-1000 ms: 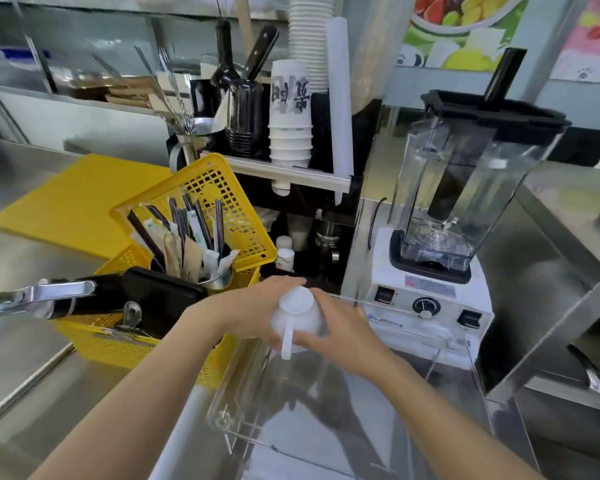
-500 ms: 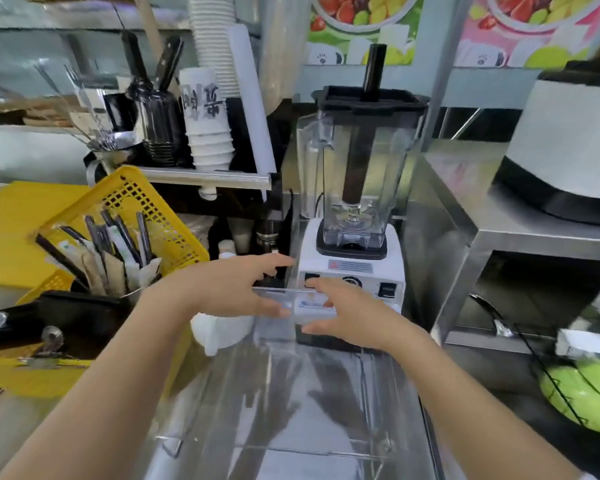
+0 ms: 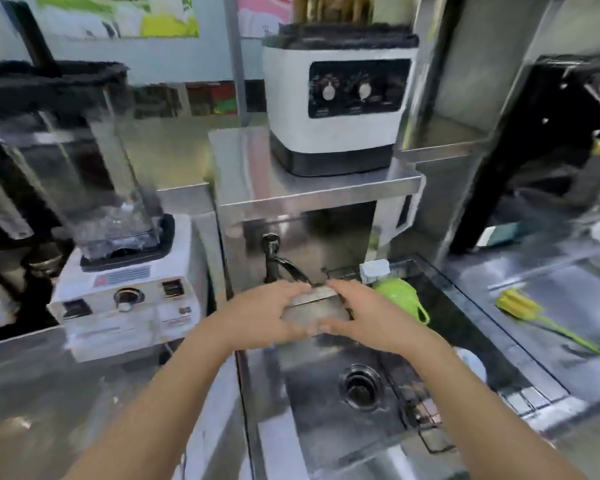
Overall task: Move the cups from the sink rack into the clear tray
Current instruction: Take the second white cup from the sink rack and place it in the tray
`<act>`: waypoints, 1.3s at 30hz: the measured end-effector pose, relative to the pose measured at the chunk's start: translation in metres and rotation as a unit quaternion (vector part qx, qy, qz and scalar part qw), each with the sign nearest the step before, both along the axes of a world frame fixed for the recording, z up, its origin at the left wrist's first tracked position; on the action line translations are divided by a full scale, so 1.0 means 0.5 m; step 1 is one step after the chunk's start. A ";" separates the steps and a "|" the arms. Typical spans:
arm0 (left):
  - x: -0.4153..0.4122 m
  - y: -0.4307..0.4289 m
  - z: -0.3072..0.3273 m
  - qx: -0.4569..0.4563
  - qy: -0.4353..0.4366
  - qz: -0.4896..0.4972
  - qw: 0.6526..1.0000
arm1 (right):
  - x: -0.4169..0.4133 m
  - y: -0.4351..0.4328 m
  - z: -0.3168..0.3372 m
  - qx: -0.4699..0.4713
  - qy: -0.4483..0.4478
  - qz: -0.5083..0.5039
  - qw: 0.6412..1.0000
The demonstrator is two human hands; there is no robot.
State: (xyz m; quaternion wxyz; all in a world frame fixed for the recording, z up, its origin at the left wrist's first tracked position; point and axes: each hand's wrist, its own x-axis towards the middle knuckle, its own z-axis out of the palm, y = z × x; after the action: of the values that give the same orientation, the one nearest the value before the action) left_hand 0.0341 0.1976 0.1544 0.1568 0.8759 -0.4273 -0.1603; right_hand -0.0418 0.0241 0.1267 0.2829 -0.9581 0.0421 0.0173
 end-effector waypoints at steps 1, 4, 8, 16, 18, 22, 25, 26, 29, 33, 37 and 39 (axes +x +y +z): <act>-0.009 -0.046 -0.013 -0.002 0.000 -0.018 1.000 | -0.019 -0.038 -0.008 0.003 0.012 -0.019 1.000; -0.036 -0.173 -0.055 0.001 -0.006 -0.063 0.998 | -0.071 -0.146 -0.045 0.011 0.036 -0.073 0.997; -0.064 -0.315 -0.133 0.002 -0.003 -0.068 0.998 | -0.140 -0.255 -0.090 -0.001 0.065 -0.136 0.989; -0.129 -0.479 -0.271 0.032 0.025 -0.114 0.993 | -0.220 -0.357 -0.179 -0.017 0.102 -0.212 0.972; -0.144 -0.498 -0.302 0.044 0.018 -0.112 0.993 | -0.225 -0.361 -0.201 -0.032 0.109 -0.220 0.969; -0.168 -0.521 -0.358 0.082 0.074 -0.109 0.988 | -0.224 -0.360 -0.243 -0.037 0.148 -0.235 0.960; -0.184 -0.532 -0.389 0.068 0.115 -0.079 0.988 | -0.217 -0.352 -0.264 -0.084 0.200 -0.237 0.947; -0.187 -0.535 -0.393 0.050 0.129 -0.067 0.988 | -0.214 -0.348 -0.268 -0.104 0.219 -0.234 0.941; -0.189 -0.535 -0.398 -0.001 0.148 -0.044 0.988 | -0.202 -0.344 -0.277 -0.121 0.250 -0.249 0.928; -0.188 -0.533 -0.404 -0.037 0.174 -0.003 0.984 | -0.197 -0.347 -0.279 -0.095 0.233 -0.271 0.929; -0.190 -0.522 -0.391 -0.053 0.154 0.001 0.987 | -0.201 -0.348 -0.268 -0.044 0.196 -0.270 0.942; -0.184 -0.519 -0.376 -0.069 0.151 0.001 0.986 | -0.204 -0.348 -0.255 -0.024 0.155 -0.272 0.949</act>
State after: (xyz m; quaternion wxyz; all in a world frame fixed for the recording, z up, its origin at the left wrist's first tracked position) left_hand -0.0579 -0.0619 -0.0338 0.2797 0.8291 -0.4078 -0.2608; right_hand -0.1437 -0.1501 -0.0010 0.2434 -0.9023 0.3450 0.0873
